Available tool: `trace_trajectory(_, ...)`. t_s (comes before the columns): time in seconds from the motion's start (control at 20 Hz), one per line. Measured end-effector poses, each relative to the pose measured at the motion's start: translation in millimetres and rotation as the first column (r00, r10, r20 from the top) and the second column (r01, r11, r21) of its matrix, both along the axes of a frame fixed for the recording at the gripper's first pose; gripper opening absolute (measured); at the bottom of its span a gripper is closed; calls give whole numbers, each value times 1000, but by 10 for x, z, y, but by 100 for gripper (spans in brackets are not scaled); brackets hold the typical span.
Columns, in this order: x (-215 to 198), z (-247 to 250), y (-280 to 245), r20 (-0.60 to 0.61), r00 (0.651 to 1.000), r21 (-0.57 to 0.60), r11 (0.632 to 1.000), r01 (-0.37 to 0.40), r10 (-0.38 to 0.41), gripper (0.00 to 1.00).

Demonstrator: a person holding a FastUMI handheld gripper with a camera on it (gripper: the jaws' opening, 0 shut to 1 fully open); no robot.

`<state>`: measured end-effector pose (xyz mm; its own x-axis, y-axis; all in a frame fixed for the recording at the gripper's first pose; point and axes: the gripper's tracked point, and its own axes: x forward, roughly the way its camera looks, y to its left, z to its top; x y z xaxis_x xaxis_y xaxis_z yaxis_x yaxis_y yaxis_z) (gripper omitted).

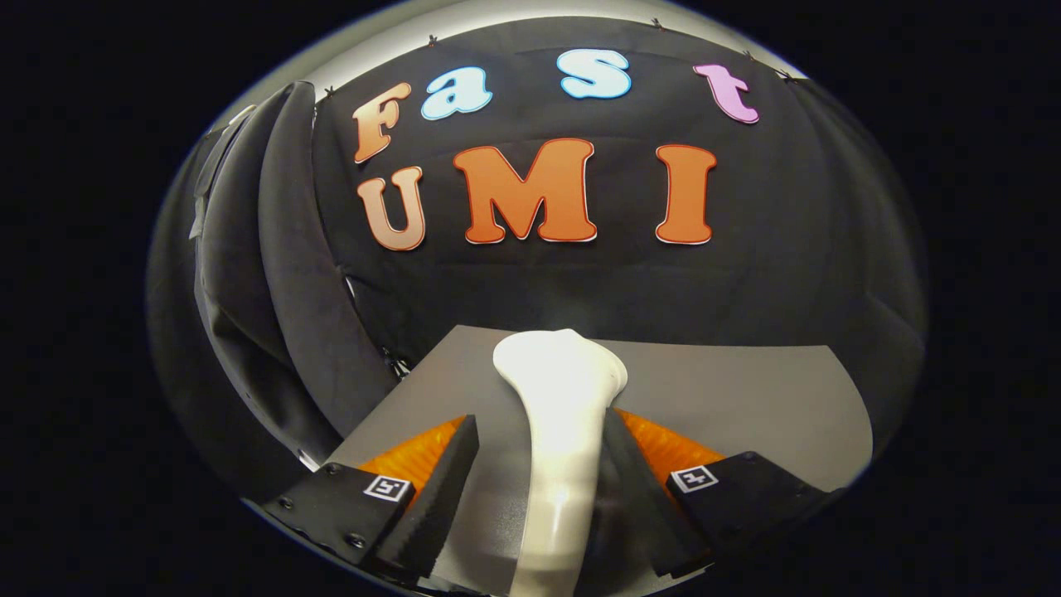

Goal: Iron the clothes twice with a garment steamer, once on the left side and once on the right side.

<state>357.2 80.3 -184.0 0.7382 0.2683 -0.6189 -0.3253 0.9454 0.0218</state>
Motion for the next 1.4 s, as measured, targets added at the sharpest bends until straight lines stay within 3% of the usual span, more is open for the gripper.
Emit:
trace_trajectory(0.25, -161, -317, -76, -113, 994, -30, 999, -10, 7, 90)
trace_trajectory(0.35, -143, -293, -107, -86, 996, -36, 999, -19, 16, 83)
trace_trajectory(0.55, -248, -253, -161, -73, 997, 28, 1000, 5, -3, 55)
trace_trajectory(0.75, -238, -230, -149, -65, 998, 44, 999, 18, -15, 46)
trace_trajectory(1.05, -276, 70, -126, 76, 997, 64, 998, -2, -3, 45)
trace_trajectory(1.4, -670, 659, -51, 285, 958, 165, 986, -21, -27, 45)
